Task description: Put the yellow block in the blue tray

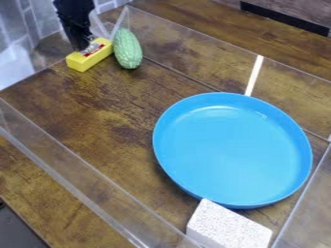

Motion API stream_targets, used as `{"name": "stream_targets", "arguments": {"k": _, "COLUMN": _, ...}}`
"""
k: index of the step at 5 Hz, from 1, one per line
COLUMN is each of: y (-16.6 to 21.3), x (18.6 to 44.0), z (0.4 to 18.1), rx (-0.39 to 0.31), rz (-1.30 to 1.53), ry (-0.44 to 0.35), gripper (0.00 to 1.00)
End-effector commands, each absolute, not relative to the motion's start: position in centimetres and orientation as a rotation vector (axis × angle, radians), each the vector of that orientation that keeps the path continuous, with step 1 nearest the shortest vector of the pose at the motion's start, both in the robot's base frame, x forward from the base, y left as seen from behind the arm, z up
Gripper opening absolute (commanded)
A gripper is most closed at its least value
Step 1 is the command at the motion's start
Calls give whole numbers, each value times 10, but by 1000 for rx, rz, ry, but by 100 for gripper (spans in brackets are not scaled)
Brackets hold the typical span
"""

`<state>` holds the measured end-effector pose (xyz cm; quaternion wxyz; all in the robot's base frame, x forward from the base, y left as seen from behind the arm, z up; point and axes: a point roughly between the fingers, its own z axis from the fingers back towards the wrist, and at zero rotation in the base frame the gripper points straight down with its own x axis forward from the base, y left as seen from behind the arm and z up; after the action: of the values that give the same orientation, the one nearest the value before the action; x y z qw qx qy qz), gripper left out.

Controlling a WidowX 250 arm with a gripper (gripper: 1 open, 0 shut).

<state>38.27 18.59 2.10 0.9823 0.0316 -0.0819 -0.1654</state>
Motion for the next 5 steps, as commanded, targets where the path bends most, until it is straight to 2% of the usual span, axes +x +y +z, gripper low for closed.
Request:
{"name": "stream_targets", "arguments": {"k": 1, "y": 200, "x": 354, "z": -27, "rx": 9, "rz": -281, "ry": -42, "gripper": 0}}
{"name": "stream_targets", "arguments": {"k": 5, "y": 174, "x": 341, "z": -27, "rx": 18, "rz": -243, "ry": 7, "gripper": 0}}
